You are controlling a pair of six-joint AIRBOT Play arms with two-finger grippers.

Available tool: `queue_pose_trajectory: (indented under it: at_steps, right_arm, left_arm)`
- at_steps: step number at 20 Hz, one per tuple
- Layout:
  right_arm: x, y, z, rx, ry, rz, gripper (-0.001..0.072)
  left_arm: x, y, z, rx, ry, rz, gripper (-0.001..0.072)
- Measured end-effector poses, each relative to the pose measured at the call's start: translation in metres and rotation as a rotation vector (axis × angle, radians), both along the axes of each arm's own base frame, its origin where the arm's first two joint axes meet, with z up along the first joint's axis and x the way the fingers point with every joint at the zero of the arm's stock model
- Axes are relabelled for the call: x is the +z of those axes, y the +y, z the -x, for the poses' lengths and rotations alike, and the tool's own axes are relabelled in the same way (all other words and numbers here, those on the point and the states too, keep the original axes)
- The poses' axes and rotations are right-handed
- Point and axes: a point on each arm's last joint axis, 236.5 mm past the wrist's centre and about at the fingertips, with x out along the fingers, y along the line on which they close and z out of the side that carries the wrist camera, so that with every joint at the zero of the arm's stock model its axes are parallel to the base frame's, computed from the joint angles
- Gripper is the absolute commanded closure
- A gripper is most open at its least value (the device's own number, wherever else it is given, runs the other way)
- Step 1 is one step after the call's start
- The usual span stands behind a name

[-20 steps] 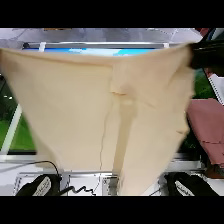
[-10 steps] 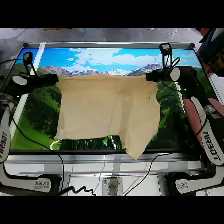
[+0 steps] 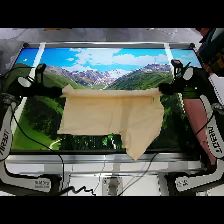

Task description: Fold the clothes and pants, and hang the long-sleeved shirts on hangers.

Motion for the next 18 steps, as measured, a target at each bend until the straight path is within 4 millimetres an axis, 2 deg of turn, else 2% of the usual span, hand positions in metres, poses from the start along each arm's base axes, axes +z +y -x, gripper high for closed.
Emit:
queue_pose_trajectory:
  at_steps: [1, 2, 3, 4, 5, 8, 11, 13, 16, 18]
  right_arm:
    - [-0.004, 0.000, 0.009, 0.006, 0.039, -0.006, 0.0696]
    - [-0.005, 0.001, 0.015, 0.010, 0.064, -0.016, 0.0674]
    - [-0.006, 0.004, 0.020, 0.012, 0.084, -0.033, 0.0503]
    - [-0.007, 0.005, 0.022, 0.016, 0.097, -0.040, 0.0218]
    - [-0.008, 0.006, 0.025, 0.018, 0.109, -0.048, 0.0140]
    - [-0.008, 0.006, 0.032, 0.023, 0.134, -0.050, 0.0299]
    - [-0.004, -0.007, 0.044, 0.027, 0.169, -0.009, 0.0308]
    - [0.002, -0.018, 0.058, 0.024, 0.201, 0.005, 0.0347]
    - [0.009, -0.032, 0.092, 0.006, 0.251, -0.013, 0.0348]
    - [0.006, -0.031, 0.126, -0.004, 0.288, -0.063, 0.0348]
  left_arm:
    - [-0.007, 0.000, 0.007, -0.010, 0.038, -0.001, 0.0693]
    - [-0.012, -0.001, 0.011, -0.014, 0.063, 0.001, 0.0661]
    - [-0.016, -0.003, 0.015, -0.015, 0.087, 0.010, 0.0506]
    - [-0.019, -0.004, 0.017, -0.013, 0.101, 0.021, 0.0198]
    - [-0.019, -0.007, 0.018, -0.012, 0.110, 0.036, 0.0011]
    - [-0.014, -0.013, 0.022, -0.011, 0.121, 0.070, 0.0014]
    - [0.005, -0.008, 0.029, -0.010, 0.114, 0.080, 0.0019]
    - [0.022, 0.002, 0.042, -0.012, 0.122, 0.072, 0.0115]
    - [0.041, 0.028, 0.073, 0.003, 0.171, 0.049, 0.0115]
    - [0.050, 0.049, 0.092, 0.043, 0.202, 0.051, 0.0115]
